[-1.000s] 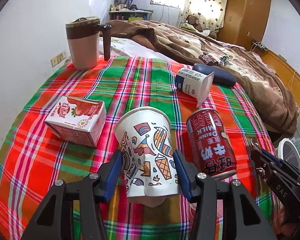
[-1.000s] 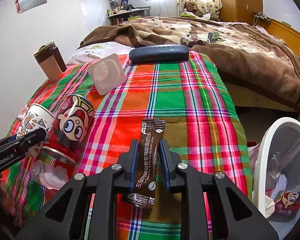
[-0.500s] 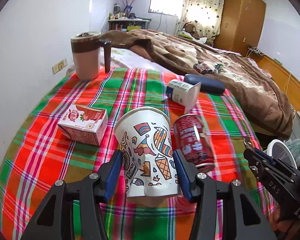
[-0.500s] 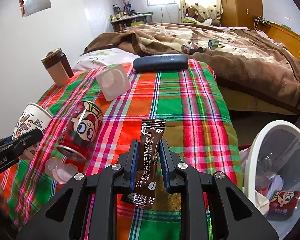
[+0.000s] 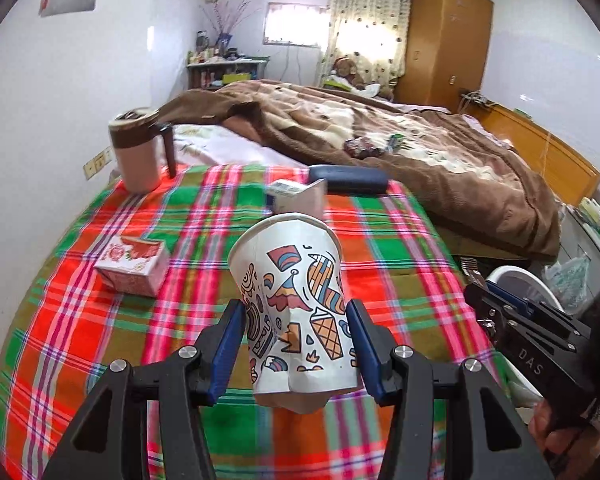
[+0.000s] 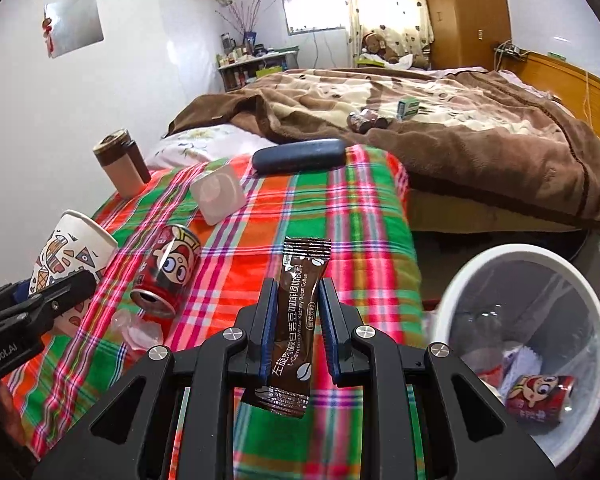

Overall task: Collect trash
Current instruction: 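Carry the sachet and paper cup over the bin and open both tools, then move both tools back toward the red cartoon can and strawberry milk carton, then grasp the upright red cartoon can with the right tool while the left tool grasps the strawberry milk carton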

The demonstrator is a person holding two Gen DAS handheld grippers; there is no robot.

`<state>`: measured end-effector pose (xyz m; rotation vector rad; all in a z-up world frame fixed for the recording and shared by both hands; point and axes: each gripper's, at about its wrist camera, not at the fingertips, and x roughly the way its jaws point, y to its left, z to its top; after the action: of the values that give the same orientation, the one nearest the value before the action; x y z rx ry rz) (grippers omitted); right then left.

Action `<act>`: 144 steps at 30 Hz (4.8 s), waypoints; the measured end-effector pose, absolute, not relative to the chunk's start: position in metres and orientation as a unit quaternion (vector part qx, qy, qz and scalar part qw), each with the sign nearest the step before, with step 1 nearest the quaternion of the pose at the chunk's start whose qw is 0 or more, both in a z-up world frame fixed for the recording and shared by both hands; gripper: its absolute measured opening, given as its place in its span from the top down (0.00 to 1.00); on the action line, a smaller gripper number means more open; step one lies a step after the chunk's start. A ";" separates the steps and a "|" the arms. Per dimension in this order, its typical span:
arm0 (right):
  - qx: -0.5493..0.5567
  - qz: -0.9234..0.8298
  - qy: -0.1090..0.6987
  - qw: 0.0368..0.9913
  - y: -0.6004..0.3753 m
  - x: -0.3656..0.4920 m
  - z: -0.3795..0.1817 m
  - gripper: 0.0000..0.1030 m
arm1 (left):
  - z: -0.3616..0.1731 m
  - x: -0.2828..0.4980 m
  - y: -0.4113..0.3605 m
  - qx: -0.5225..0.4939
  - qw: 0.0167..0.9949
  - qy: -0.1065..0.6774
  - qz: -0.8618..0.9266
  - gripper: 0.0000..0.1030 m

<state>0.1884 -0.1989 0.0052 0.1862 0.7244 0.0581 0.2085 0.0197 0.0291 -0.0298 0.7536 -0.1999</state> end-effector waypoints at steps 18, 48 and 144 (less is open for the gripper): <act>0.119 -0.039 0.330 0.935 -0.280 0.143 0.015 0.79 | 0.042 0.168 -0.098 0.030 0.919 0.347 -0.186 0.49; 0.155 -0.101 0.385 0.904 -0.379 0.127 -0.026 0.78 | -0.011 0.163 -0.256 0.086 0.857 0.406 -0.304 0.44; 0.097 0.140 0.410 0.896 -0.108 0.248 -0.008 0.48 | -0.010 0.243 0.154 -0.062 0.914 0.400 0.035 0.30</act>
<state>0.2476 -0.1084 -0.0081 0.2001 0.8486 0.2901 0.2434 0.1540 -0.0101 -0.1279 0.8230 0.0725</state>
